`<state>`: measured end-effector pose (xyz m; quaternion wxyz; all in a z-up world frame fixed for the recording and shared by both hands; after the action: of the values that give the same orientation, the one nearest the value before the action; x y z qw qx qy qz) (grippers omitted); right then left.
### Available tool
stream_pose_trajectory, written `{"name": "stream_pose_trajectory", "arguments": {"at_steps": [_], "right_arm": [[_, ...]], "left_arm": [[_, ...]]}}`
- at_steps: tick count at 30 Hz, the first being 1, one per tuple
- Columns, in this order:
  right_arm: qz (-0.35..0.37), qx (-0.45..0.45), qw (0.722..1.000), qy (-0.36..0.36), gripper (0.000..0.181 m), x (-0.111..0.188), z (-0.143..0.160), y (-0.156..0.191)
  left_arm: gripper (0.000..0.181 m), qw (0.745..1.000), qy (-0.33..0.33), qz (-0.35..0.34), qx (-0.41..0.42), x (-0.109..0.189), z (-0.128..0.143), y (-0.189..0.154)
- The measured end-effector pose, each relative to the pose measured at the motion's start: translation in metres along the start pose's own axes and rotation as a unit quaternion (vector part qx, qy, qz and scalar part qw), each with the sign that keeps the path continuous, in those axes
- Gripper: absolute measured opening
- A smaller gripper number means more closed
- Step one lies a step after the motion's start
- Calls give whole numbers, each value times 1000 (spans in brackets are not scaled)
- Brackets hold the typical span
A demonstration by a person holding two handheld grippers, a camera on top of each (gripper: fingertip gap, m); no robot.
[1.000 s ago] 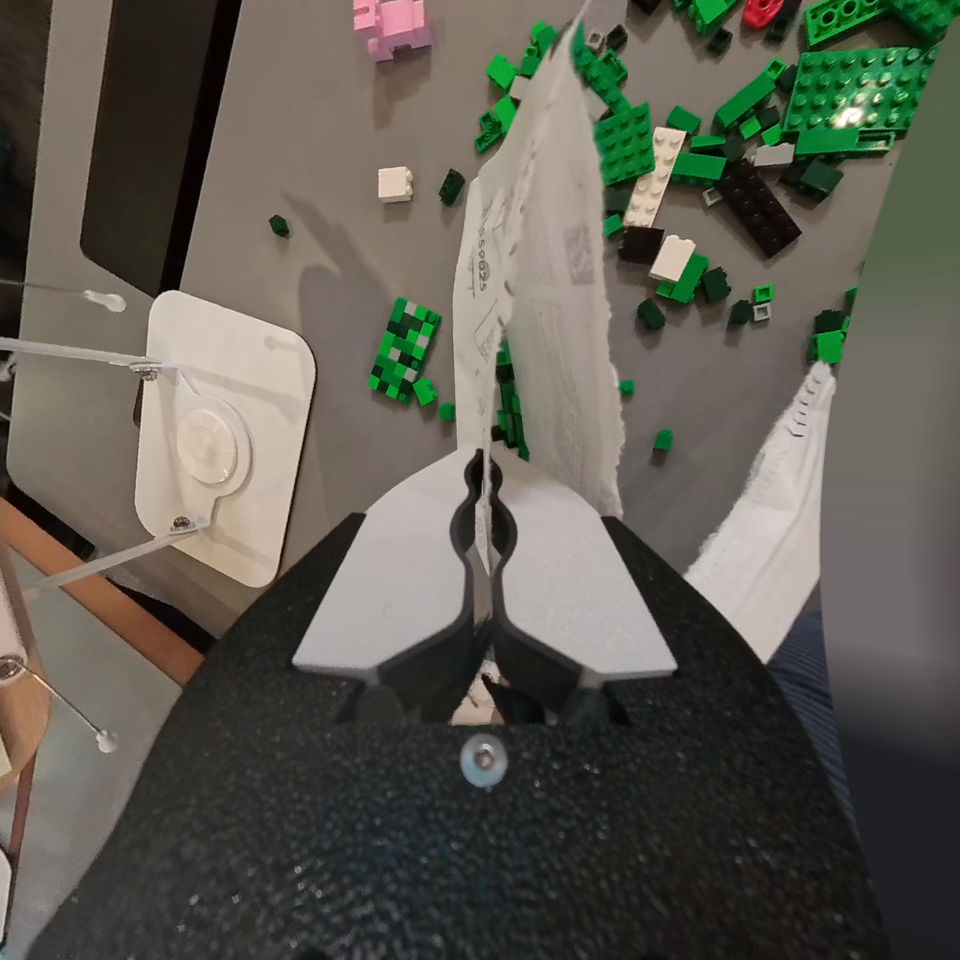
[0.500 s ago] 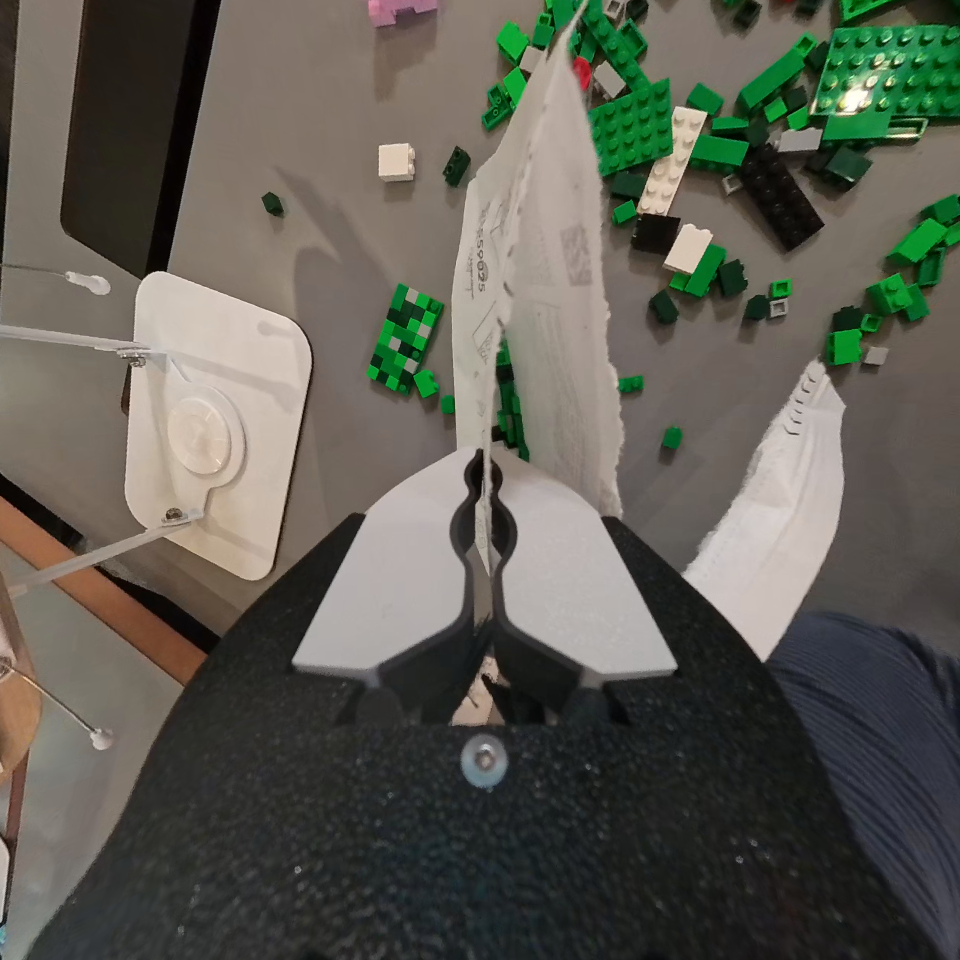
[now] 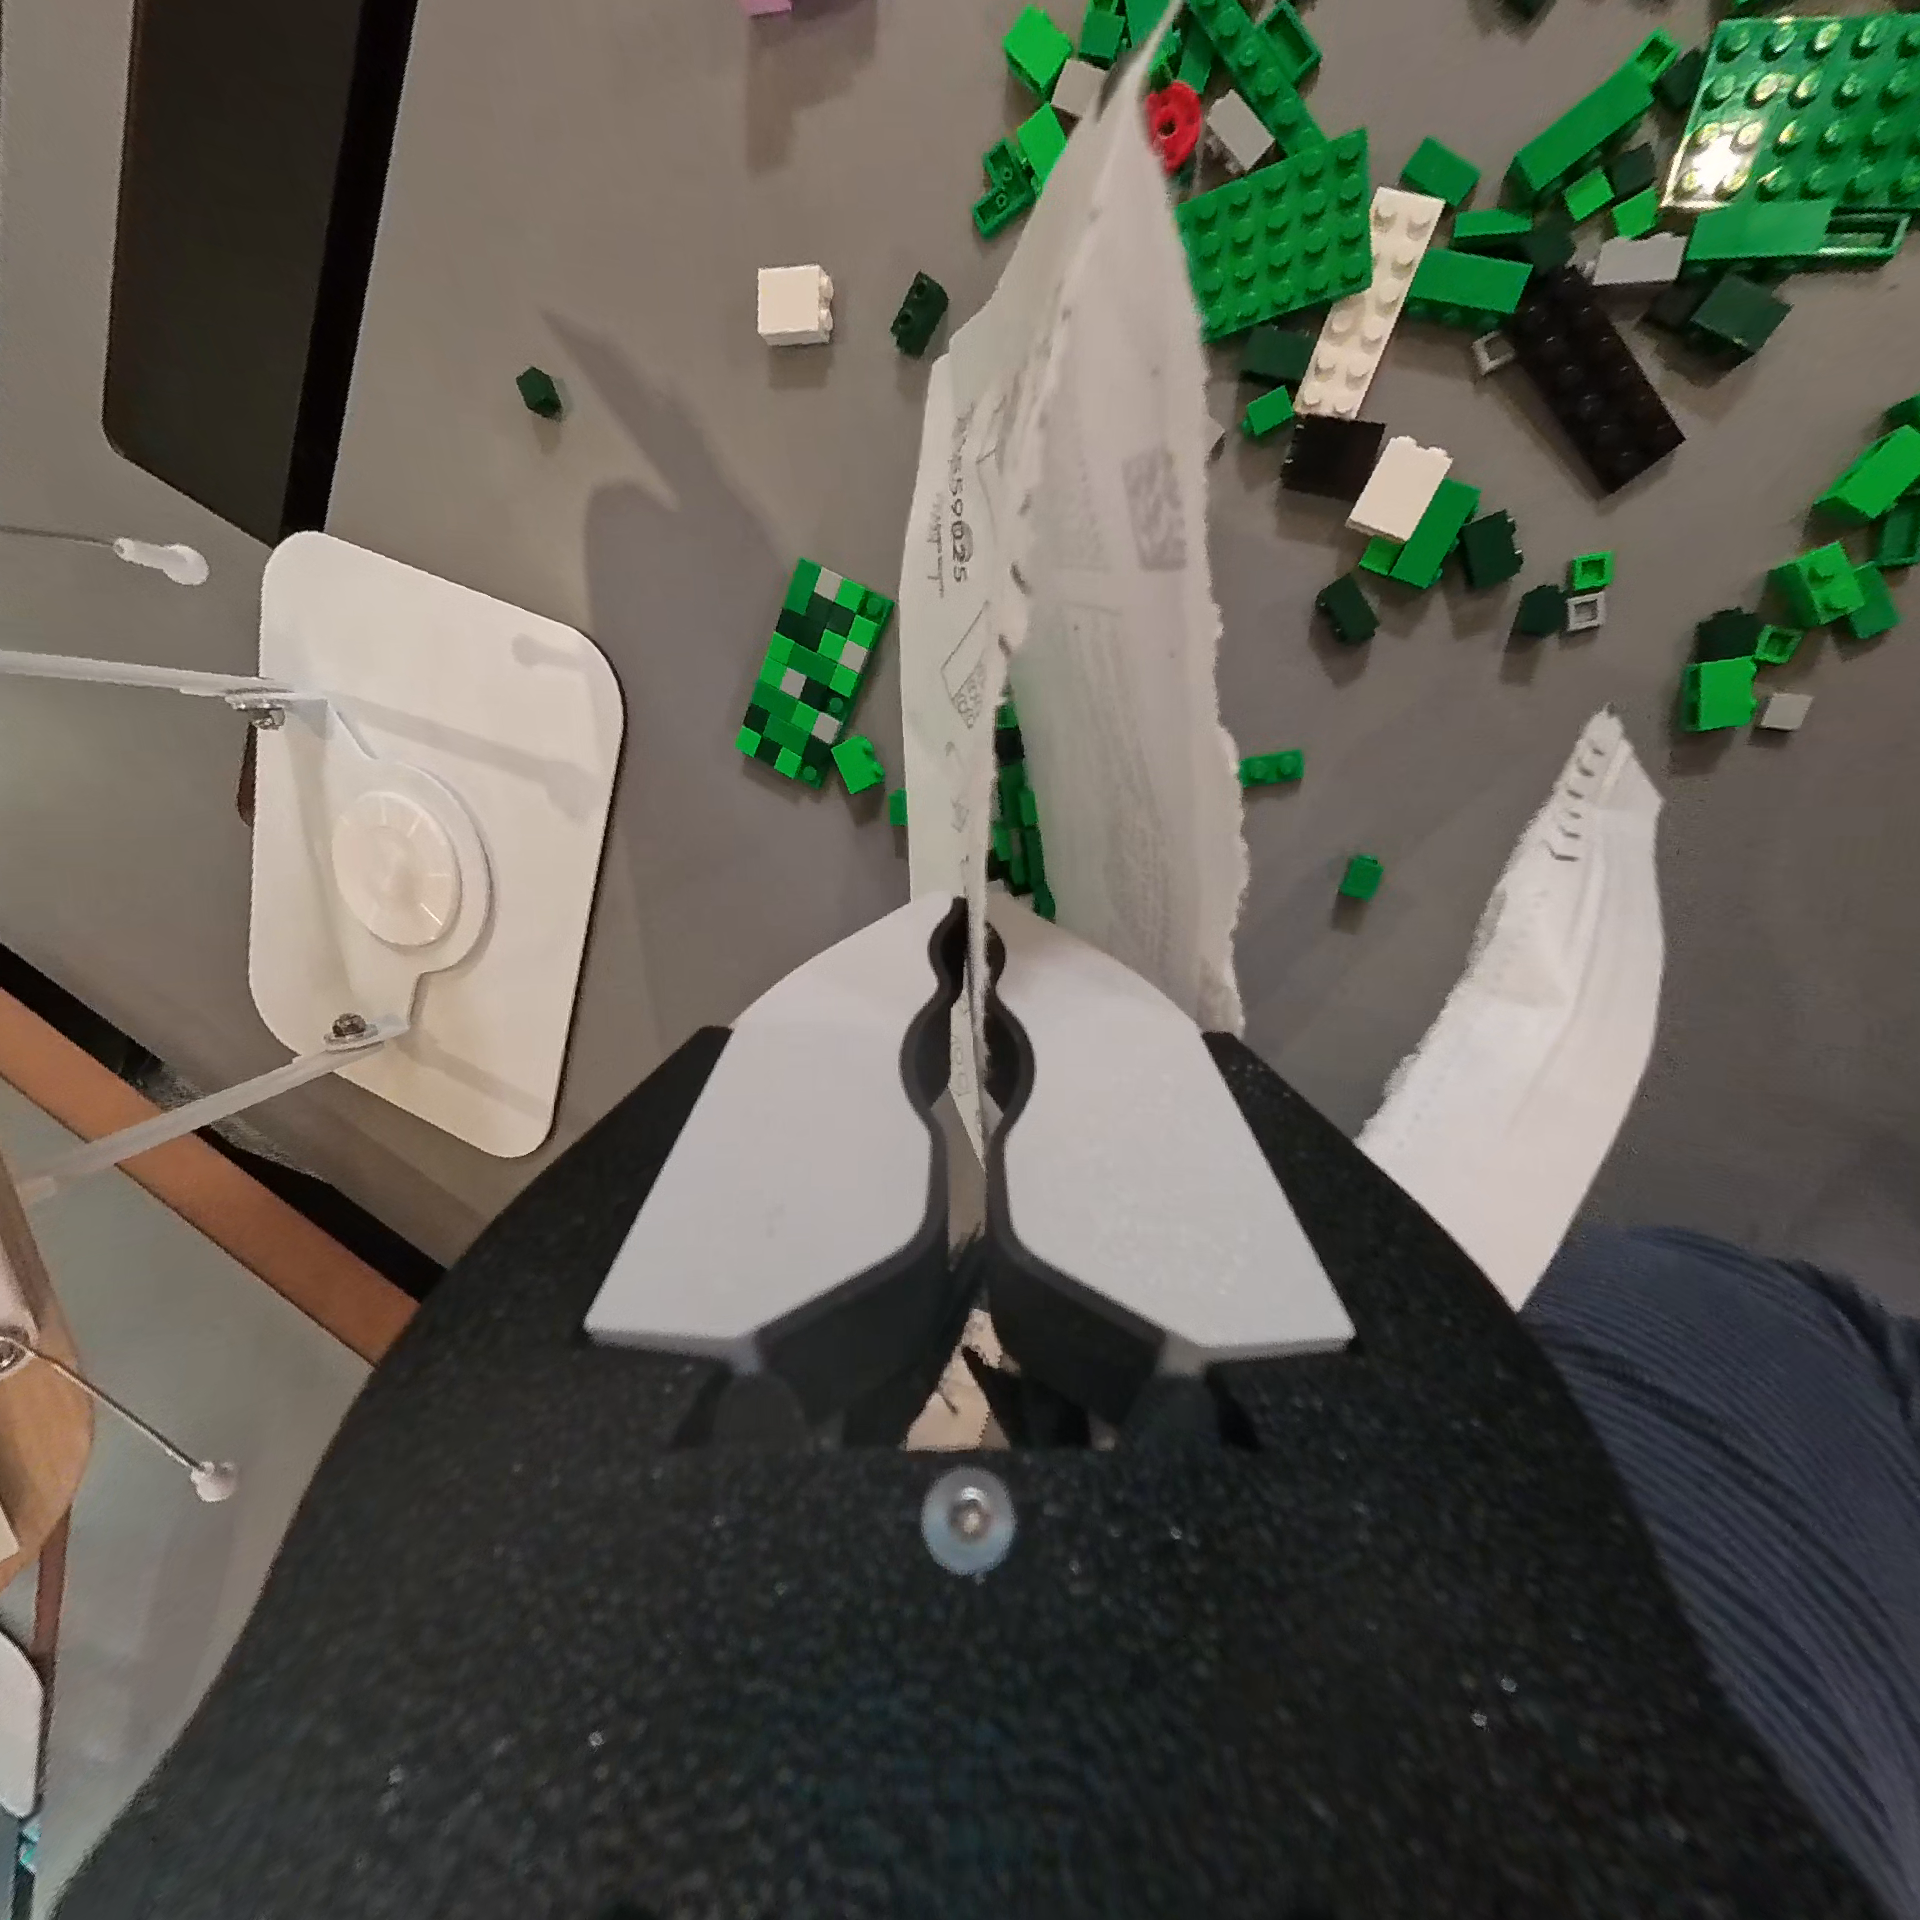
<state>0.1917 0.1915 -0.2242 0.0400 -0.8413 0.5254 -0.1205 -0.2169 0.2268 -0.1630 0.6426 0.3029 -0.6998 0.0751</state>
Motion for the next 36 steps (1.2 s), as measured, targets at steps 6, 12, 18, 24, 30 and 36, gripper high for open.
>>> {"name": "stream_pose_trajectory", "arguments": {"at_steps": [6, 12, 18, 24, 30, 36], "right_arm": [[-5, -29, 999, -13, 23, 3, -1, -3], [-7, -46, 999, -20, 25, 5, -1, -6], [-4, -21, 1000, -2, 25, 1, 1, -2], [0, -9, 1000, 5, 25, 0, 3, -1], [1, -12, 1000, 7, 25, -2, 4, -2], [-9, -24, 1000, 11, 24, -5, 7, -1]], "left_arm": [[0, 1000, -5, -2, -7, 2, -1, -2], [0, 1000, -7, -2, -5, 2, 0, -2], [0, 1000, -9, 1, -3, 3, 2, -1], [0, 1000, -11, 2, 0, 3, 3, 0], [0, 1000, -13, 2, 2, 3, 4, 0], [0, 1000, -16, 2, 8, 4, 7, 1]]}}
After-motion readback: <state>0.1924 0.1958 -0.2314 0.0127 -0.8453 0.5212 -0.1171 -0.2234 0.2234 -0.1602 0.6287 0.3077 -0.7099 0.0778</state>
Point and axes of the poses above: each gripper's, where its closed fingertips meet, x back along the fingers, z out of its underside, y = z × x across the jaws, the point moved 6 cm from there along x, back along the fingers, and after that the axes turned 9 degrees about y, right-handed, at the moved point
